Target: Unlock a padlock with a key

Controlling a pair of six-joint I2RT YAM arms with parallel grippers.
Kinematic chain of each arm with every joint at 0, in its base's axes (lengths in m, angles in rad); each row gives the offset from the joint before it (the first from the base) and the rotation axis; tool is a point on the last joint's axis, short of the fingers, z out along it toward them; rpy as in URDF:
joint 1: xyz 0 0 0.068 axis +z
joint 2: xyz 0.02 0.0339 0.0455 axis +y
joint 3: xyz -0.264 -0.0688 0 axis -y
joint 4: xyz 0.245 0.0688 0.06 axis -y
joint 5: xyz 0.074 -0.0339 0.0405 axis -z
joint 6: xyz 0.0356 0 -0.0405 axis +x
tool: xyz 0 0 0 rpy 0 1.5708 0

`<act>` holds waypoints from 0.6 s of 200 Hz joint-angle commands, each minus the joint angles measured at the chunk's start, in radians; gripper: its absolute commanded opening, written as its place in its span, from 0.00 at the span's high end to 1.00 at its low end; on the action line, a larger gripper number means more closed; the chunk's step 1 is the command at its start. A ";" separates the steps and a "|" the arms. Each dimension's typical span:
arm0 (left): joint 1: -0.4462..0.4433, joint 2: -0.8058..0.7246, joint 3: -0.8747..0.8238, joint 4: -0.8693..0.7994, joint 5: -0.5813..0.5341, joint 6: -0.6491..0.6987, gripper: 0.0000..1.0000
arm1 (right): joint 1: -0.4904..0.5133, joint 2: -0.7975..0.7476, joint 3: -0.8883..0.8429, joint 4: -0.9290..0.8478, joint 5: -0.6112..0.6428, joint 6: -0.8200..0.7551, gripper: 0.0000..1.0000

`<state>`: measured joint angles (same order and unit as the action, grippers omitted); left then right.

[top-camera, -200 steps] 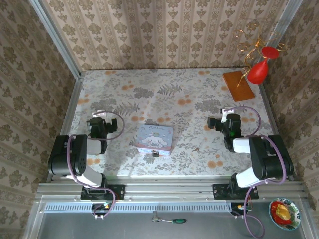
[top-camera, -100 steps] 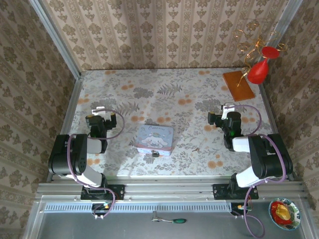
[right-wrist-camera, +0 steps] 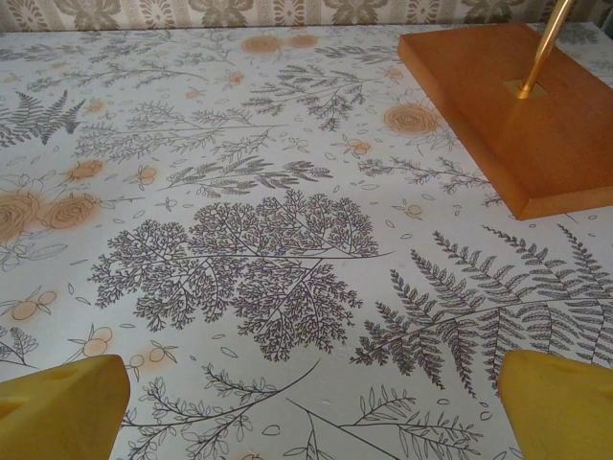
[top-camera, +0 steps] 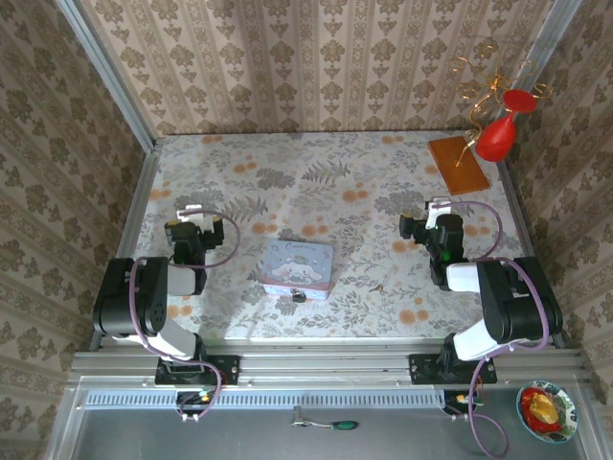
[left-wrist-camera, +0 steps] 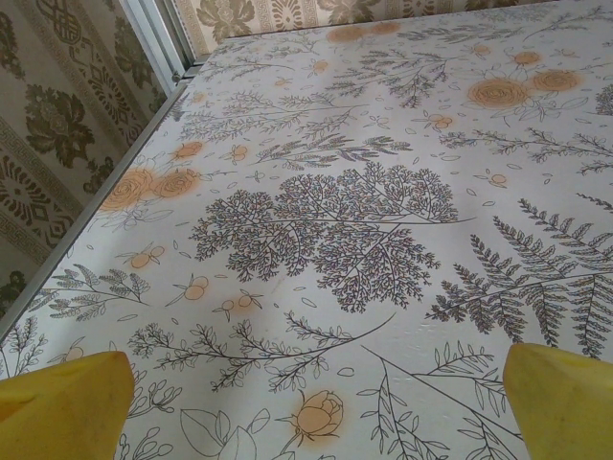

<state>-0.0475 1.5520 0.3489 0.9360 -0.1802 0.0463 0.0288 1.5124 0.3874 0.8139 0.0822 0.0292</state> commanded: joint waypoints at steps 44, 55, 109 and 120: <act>-0.006 0.010 0.022 0.035 -0.011 0.012 0.00 | -0.001 0.014 0.022 0.032 0.017 0.000 0.00; -0.006 0.010 0.022 0.036 -0.011 0.012 0.00 | -0.001 0.015 0.023 0.031 0.016 0.000 0.00; -0.026 0.007 -0.003 0.085 -0.018 0.035 0.00 | -0.003 0.014 0.020 0.034 0.013 0.000 0.00; -0.048 -0.004 -0.035 0.139 -0.022 0.063 0.00 | 0.000 0.008 0.011 0.046 0.003 -0.007 0.00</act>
<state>-0.0582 1.5520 0.3462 0.9512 -0.1856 0.0547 0.0288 1.5124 0.3874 0.8139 0.0818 0.0292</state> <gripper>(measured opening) 0.999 0.999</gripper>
